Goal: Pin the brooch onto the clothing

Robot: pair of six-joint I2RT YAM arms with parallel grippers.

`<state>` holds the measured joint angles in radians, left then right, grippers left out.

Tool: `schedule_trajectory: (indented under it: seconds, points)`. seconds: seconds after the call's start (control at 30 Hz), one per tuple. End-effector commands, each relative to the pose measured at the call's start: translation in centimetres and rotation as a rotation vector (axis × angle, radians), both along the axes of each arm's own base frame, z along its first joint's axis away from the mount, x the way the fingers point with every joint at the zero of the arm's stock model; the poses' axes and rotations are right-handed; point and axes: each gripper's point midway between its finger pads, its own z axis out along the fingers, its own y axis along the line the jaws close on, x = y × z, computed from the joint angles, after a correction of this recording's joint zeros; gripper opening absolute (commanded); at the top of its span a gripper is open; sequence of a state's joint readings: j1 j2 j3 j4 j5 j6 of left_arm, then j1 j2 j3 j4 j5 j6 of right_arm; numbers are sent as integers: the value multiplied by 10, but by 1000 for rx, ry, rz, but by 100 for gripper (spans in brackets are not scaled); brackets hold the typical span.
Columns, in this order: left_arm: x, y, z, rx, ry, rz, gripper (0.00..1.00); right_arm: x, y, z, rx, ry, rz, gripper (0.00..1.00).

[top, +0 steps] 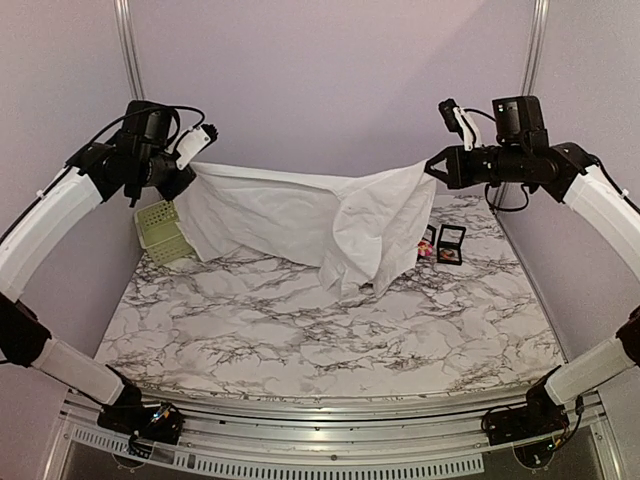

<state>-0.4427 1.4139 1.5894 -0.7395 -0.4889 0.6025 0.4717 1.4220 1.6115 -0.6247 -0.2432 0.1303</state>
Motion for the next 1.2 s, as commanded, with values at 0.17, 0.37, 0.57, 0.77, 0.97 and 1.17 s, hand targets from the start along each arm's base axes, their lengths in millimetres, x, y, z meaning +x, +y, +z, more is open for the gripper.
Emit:
schedule_trajectory:
  seconds: [0.17, 0.37, 0.57, 0.77, 0.97, 1.17]
  points:
    - [-106, 3, -160, 37, 491, -216, 0, -149, 40, -155, 84, 518, 433, 0]
    - [-168, 28, -250, 160, 749, -267, 0, -238, 66, -234, -23, 850, 572, 0]
    - [-194, 46, -285, 249, 897, -252, 0, -272, 49, -290, -139, 1138, 536, 0]
    - [-209, 50, -293, 260, 970, -268, 13, -281, 48, -292, -169, 1181, 561, 38]
    - [-223, 62, -271, 326, 1039, -280, 76, -227, 75, -225, -135, 875, 571, 61]
    - [-165, 12, -199, 91, 724, -347, 75, -85, 80, -185, -102, 499, 187, 53]
